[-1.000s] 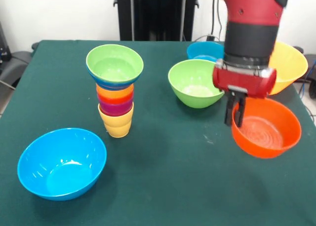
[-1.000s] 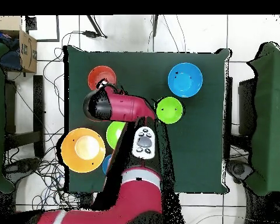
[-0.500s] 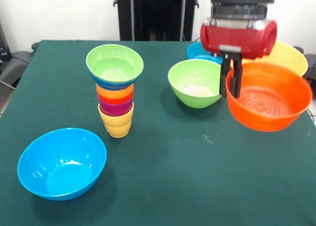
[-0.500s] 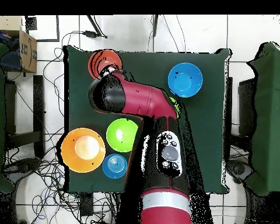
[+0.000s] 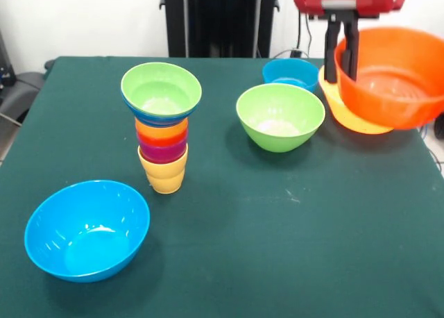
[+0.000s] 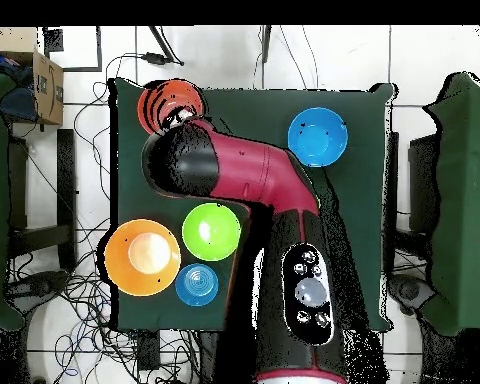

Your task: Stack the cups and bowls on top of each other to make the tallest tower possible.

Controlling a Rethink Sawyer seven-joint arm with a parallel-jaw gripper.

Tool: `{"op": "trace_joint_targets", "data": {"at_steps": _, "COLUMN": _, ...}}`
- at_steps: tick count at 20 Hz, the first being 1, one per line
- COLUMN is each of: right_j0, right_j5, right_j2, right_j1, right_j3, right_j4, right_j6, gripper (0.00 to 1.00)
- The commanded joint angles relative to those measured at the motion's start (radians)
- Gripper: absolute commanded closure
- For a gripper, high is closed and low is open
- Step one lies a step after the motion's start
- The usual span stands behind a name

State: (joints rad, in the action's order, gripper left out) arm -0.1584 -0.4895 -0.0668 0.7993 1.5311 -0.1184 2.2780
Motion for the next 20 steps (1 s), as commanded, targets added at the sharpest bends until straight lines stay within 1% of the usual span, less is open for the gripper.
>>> {"op": "trace_joint_targets", "data": {"at_steps": 1, "right_j0": -0.056, "right_j5": -0.143, "right_j2": -0.103, "right_j1": 0.08, "right_j3": 0.167, "right_j4": 0.066, "right_j6": -0.172, "gripper": 1.0}}
{"op": "trace_joint_targets", "data": {"at_steps": 7, "right_j0": -0.123, "right_j5": -0.136, "right_j2": -0.124, "right_j1": 0.123, "right_j3": 0.23, "right_j4": 0.12, "right_j6": -0.24, "gripper": 1.0}}
{"op": "trace_joint_targets", "data": {"at_steps": 10, "right_j0": -0.169, "right_j5": -0.138, "right_j2": -0.15, "right_j1": 0.139, "right_j3": 0.252, "right_j4": 0.146, "right_j6": -0.277, "gripper": 1.0}}
{"op": "trace_joint_targets", "data": {"at_steps": 14, "right_j0": -0.227, "right_j5": -0.142, "right_j2": -0.193, "right_j1": 0.142, "right_j3": 0.259, "right_j4": 0.179, "right_j6": -0.302, "gripper": 1.0}}
{"op": "trace_joint_targets", "data": {"at_steps": 20, "right_j0": -0.29, "right_j5": -0.148, "right_j2": -0.243, "right_j1": 0.144, "right_j3": 0.265, "right_j4": 0.233, "right_j6": -0.313, "gripper": 1.0}}
